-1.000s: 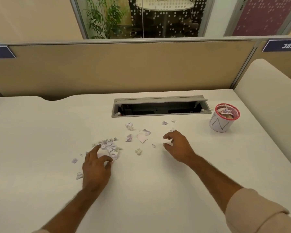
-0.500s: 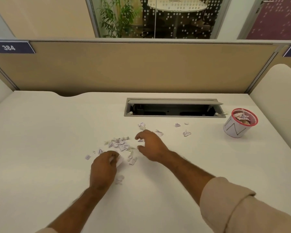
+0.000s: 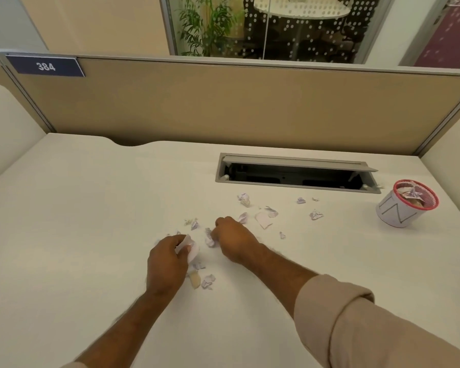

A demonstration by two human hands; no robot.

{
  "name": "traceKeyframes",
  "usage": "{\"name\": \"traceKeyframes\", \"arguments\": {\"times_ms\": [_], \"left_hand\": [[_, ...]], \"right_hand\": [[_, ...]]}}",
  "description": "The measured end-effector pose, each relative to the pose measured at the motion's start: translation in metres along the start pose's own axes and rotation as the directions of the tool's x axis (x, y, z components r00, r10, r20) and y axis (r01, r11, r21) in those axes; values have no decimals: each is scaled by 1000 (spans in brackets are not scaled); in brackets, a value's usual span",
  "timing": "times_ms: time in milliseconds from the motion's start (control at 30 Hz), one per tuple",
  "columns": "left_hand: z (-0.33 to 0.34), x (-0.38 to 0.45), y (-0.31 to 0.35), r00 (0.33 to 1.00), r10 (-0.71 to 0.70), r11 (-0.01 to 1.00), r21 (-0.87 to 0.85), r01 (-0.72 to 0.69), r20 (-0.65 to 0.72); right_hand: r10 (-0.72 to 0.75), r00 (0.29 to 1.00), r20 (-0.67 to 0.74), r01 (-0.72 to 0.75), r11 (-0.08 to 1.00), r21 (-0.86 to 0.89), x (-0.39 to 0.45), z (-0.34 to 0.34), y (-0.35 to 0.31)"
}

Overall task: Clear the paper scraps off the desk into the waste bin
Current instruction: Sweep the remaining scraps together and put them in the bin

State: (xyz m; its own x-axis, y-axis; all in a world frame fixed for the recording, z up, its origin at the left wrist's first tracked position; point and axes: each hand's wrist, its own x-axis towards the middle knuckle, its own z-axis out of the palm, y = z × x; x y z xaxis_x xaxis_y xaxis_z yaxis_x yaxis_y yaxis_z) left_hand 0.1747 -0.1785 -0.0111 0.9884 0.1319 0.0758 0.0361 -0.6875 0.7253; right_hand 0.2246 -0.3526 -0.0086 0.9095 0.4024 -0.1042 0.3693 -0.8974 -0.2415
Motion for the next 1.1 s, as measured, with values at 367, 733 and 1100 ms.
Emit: {"name": "traceKeyframes", "arguments": {"times_ms": [367,733,1100], "left_hand": [[16,-18,40,998,-28,989,-146,37,62],[50,-61,100,993,-11,942,-333,48,114],[70,-84,128,952,60,910,-409,71,299]], "right_hand": [[470,869,153,-208,67,976,-90,-25,15],[579,758,299,-141,-303,943,-126,-26,7],[465,789,401,-49,-604,796,-148,-15,23]]}}
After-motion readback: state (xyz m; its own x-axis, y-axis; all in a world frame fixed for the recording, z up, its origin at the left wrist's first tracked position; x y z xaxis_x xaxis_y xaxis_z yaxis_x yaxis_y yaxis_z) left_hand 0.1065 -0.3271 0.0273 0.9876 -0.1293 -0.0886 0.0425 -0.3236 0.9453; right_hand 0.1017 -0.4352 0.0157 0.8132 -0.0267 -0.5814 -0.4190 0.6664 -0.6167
